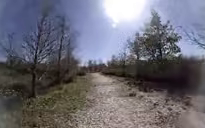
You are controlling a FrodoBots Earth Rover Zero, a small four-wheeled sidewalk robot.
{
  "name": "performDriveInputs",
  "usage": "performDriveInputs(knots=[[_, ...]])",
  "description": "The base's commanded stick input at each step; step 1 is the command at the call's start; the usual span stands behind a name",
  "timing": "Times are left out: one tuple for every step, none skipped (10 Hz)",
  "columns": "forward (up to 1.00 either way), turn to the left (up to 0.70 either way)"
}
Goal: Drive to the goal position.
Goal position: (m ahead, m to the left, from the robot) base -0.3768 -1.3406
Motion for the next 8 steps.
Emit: performDriveInputs(knots=[[0.70, -0.10], [0.70, 0.00], [0.70, 0.00], [0.70, 0.00], [0.70, 0.00], [0.70, 0.00], [0.70, 0.00], [0.70, 0.00]])
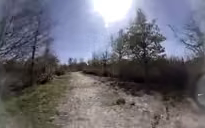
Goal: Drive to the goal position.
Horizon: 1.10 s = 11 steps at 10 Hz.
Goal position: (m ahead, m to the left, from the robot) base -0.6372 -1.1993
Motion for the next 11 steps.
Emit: performDriveInputs(knots=[[0.70, 0.00], [0.70, 0.00], [0.70, 0.00], [0.70, 0.00], [0.70, 0.00], [0.70, 0.23], [0.70, 0.31], [0.70, 0.24], [0.70, 0.18], [0.70, 0.12], [0.70, 0.05]])
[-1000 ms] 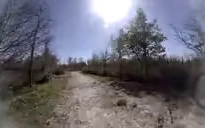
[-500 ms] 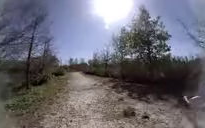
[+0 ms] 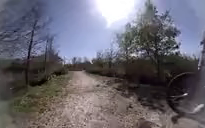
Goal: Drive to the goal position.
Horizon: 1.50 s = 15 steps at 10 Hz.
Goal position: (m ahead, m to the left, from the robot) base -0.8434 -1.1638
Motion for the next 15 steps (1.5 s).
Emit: performDriveInputs(knots=[[0.70, 0.00], [0.70, 0.00], [0.70, 0.00], [0.70, 0.00], [0.70, 0.00], [0.70, 0.00], [0.70, 0.00], [0.70, 0.00], [0.70, 0.00], [0.70, 0.00], [0.70, 0.00], [0.70, 0.00], [0.70, 0.00], [0.70, 0.00], [0.52, 0.00]])
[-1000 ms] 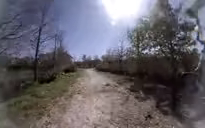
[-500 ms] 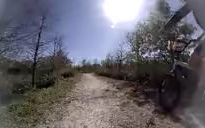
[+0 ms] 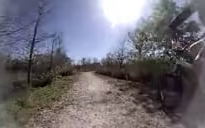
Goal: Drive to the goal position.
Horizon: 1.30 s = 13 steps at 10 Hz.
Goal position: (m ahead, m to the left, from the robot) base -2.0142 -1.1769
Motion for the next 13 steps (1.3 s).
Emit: performDriveInputs(knots=[[0.02, 0.00], [0.00, 0.00], [0.00, 0.00], [0.00, 0.00], [0.00, 0.00], [0.00, 0.00], [0.00, 0.00], [0.00, 0.00], [0.00, 0.00], [0.00, 0.00], [0.13, 0.00], [0.42, 0.00], [0.70, 0.00]])
